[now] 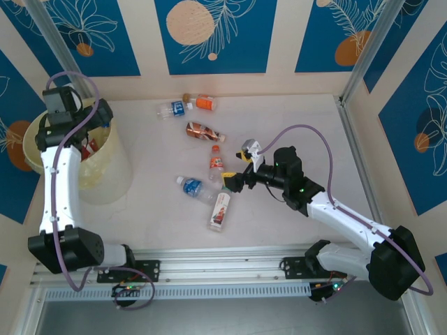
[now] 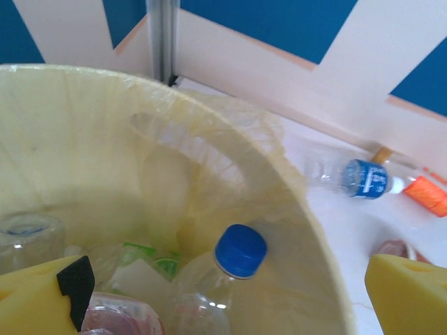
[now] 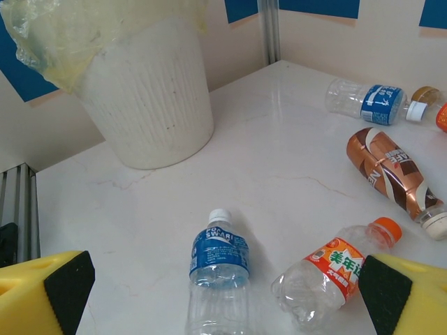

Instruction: Put the plastic bottles in the bin

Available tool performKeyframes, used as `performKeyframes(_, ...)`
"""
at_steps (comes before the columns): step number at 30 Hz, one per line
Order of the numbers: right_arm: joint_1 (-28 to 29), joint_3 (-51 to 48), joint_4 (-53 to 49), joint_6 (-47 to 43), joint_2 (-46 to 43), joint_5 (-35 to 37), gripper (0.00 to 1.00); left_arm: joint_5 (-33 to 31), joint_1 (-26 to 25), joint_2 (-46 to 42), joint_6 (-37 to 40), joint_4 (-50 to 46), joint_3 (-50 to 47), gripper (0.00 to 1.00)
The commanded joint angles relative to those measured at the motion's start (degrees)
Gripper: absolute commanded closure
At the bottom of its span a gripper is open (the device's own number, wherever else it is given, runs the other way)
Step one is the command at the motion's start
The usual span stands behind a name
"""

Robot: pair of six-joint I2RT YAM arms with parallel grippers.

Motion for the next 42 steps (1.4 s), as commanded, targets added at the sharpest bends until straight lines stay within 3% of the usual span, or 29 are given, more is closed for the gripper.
performKeyframes(1,0.49,1.6,-0.11,-0.51,0.03,2.81,0.01,5.93,0.13,-3.64,-3.03,2.75,0.74,0.0)
performKeyframes(5,0.37,1.34,1.09,1.62,0.43,9.81,0.01,9.82,-0.59,-5.54,-5.46,3.05,0.81,0.0)
performKeyframes(8,-0.25,1.34,1.51,3.54,0.73,13.49,0.01,9.24,-2.74,-6.82,-6.28,3.05,0.65,0.0)
performKeyframes(20,-2.6,5.51,-5.72,8.88,5.4,16.68,0.01,0.87,-18.9,-6.98,-3.04,2.95,3.66,0.0)
performKeyframes(25,-2.06,7.97,-7.81,10.78,9.6,18.62,0.01,1.13,-24.8,-5.67,-5.06,3.76,1.14,0.0)
performKeyframes(28,-1.32,8.84,-7.69,14.53,12.27,21.88,0.0,-1.79,-29.51,-4.84,-7.36,3.11,-1.27,0.0)
performKeyframes(33,-0.38,7.82,-7.06,20.54,13.51,29.27,0.0,-10.63,-38.93,-5.95,-18.99,5.77,-12.06,0.0)
performKeyframes(37,-1.87,4.95,-5.75,24.04,11.49,32.18,0.01,-10.66,-41.83,-6.1,-33.64,6.72,-21.06,0.0)
performKeyframes(42,-3.33,2.17,-3.85,21.38,8.56,26.56,0.01,-5.27,-43.6,-4.92,-49.03,9.01,-29.2,0.0)
